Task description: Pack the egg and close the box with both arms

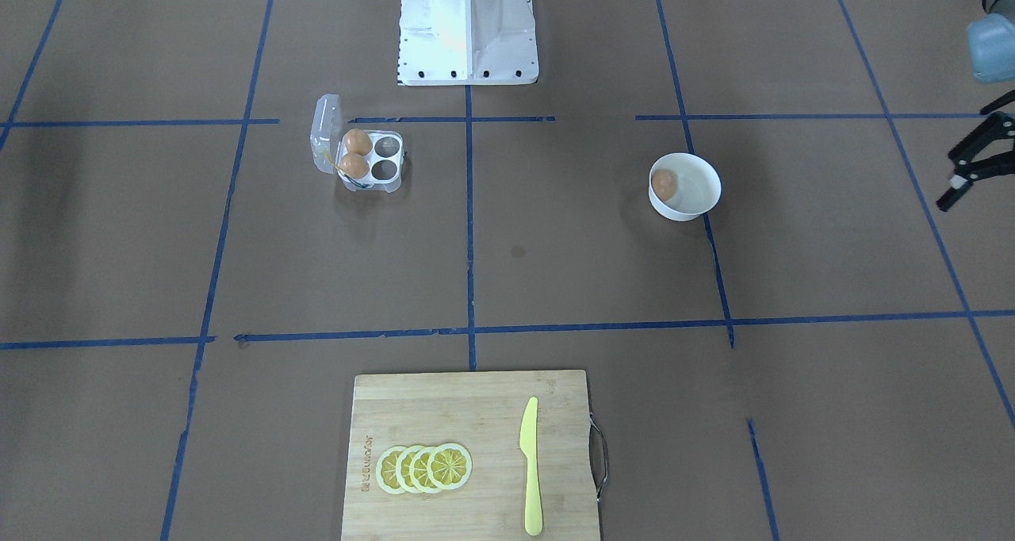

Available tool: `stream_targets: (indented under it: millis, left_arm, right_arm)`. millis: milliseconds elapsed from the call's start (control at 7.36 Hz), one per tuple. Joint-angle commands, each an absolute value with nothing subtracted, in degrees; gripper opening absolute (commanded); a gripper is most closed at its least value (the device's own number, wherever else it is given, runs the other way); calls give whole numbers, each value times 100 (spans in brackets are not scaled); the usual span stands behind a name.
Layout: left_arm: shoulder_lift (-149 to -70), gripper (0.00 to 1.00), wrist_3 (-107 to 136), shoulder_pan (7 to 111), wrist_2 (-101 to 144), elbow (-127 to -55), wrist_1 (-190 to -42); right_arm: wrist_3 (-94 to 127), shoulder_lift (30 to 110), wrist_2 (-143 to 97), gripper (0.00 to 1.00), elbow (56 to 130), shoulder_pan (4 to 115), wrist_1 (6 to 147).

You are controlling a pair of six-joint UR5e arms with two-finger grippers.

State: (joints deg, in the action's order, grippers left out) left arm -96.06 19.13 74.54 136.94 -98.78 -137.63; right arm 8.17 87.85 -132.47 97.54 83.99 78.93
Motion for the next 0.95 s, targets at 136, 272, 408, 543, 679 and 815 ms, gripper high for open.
stream_targets:
  millis: [136, 272, 408, 543, 679, 815]
  left_arm:
    - [-9510, 100, 3203, 6051, 13685, -10395, -13931]
    - [-9318, 100, 3678, 5560, 13110, -10563, -13922]
    - [-9055, 100, 4431, 4824, 12069, -10799, -13817]
    - [-9053, 96, 4726, 4486, 11772, -11115, -13086]
    - [-9053, 86, 5111, 4065, 11307, -11562, -12147]
    - [-9061, 73, 5724, 3643, 10842, -11592, -11877]
  right_arm:
    - [809, 8868, -13219, 100, 9703, 8402, 7664]
    - [817, 8877, -13219, 100, 9703, 8394, 7664]
    - [826, 8877, -13219, 100, 9703, 8402, 7647]
    - [817, 8877, -13219, 100, 9703, 8402, 7646]
    - [826, 8877, -13219, 100, 9703, 8402, 7638]
    - [826, 8877, -13227, 100, 9703, 8394, 7646]
